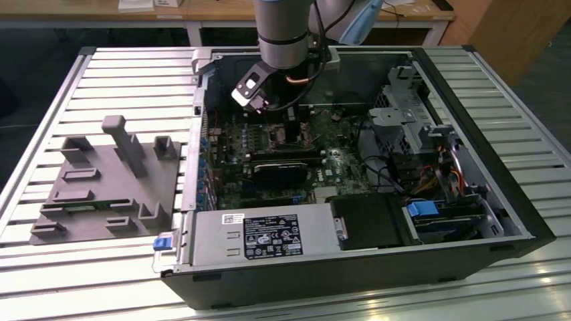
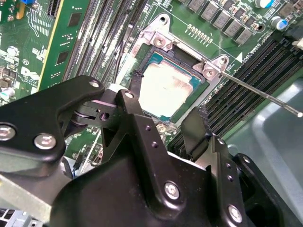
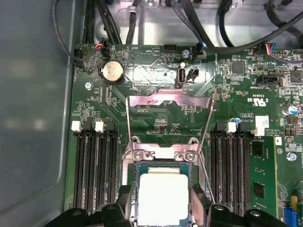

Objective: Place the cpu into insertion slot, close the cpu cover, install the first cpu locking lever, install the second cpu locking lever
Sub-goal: 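Place the cpu into insertion slot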

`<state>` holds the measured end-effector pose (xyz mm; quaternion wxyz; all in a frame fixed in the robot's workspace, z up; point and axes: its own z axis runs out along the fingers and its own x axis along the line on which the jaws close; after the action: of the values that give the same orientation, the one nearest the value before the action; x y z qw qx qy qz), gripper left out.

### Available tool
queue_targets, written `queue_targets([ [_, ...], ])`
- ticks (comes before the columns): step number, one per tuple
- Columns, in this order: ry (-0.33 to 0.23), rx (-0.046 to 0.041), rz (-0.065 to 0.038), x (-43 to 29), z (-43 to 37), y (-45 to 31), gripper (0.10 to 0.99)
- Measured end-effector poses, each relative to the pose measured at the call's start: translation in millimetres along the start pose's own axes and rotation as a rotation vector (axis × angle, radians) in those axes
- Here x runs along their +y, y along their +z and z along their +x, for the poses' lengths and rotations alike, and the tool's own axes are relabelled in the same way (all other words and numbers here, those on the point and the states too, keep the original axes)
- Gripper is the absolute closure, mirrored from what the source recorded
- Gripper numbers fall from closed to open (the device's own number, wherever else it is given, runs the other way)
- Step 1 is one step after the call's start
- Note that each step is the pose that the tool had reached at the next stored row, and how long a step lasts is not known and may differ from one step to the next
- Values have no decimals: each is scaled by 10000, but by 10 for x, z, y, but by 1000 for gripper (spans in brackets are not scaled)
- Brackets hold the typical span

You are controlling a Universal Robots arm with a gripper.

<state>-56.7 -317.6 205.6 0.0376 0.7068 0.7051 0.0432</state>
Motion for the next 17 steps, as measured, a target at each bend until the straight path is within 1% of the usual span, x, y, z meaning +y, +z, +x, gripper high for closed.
queue_targets([
  [3,0,1,-1,0,0,0,490],
  [5,0,-1,0,0,0,-1,612],
  [6,0,0,0,0,0,-1,612],
  [8,0,0,0,0,0,-2,729],
  [9,0,0,0,0,0,-2,729],
  [11,0,0,0,0,0,-3,847],
  [12,0,0,0,0,0,-3,847],
  [14,0,0,0,1,0,-3,965],
  [17,0,0,0,1,0,-4,984],
])
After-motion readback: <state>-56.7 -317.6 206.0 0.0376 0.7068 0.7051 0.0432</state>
